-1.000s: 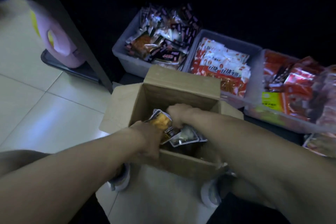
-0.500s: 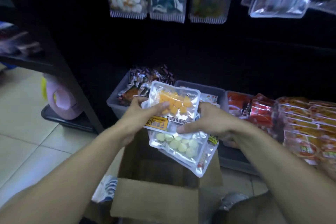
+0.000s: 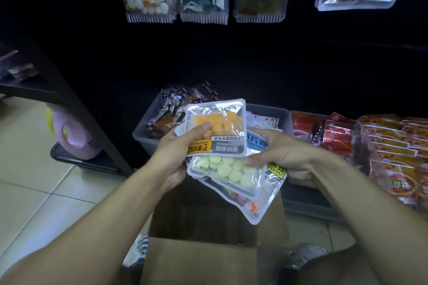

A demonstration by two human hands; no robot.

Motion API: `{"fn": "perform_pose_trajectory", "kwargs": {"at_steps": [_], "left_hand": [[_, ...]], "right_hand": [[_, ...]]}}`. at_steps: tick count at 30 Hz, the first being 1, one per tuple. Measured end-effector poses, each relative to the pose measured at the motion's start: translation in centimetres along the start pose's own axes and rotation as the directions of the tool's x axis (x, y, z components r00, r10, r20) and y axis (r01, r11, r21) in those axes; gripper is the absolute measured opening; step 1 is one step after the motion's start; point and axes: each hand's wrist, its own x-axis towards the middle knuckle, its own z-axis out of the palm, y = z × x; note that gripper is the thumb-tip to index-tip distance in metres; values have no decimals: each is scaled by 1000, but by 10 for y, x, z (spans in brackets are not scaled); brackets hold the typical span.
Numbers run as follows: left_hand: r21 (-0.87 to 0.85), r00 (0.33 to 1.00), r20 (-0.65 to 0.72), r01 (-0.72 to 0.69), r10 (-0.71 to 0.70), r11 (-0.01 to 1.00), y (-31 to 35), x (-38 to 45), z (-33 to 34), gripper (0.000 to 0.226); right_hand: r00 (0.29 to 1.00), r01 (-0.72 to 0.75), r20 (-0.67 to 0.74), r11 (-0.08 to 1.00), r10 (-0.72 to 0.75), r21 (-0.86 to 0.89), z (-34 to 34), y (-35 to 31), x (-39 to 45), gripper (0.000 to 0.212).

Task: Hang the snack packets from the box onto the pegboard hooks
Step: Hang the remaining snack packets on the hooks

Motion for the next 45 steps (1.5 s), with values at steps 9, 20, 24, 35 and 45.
{"fn": "perform_pose_trajectory", "kwargs": {"at_steps": [9,20,24,35,45], "left_hand": [[-216,886,-448,-235,118,948,17,29,-34,43],[-5,984,-129,-126,124,992,-15,6,8,70],[24,987,-27,-160,160,987,-16,2,14,80],[-105,966,48,-248,254,963,-14,6,21,79],[-53,966,28,-255,257,965,-11,6,19,78]], "right_hand": [[997,54,-63,991,-46,120,-17,-3,0,71],[720,420,-600,907,-349,-25,31,4,21,43],[685,440,-618,895,-386,-72,46,3,21,42],[646,471,-673,882,-360,-19,52,-7,26,46],[639,493,-677,870,-365,-4,37,-6,31,49]]}}
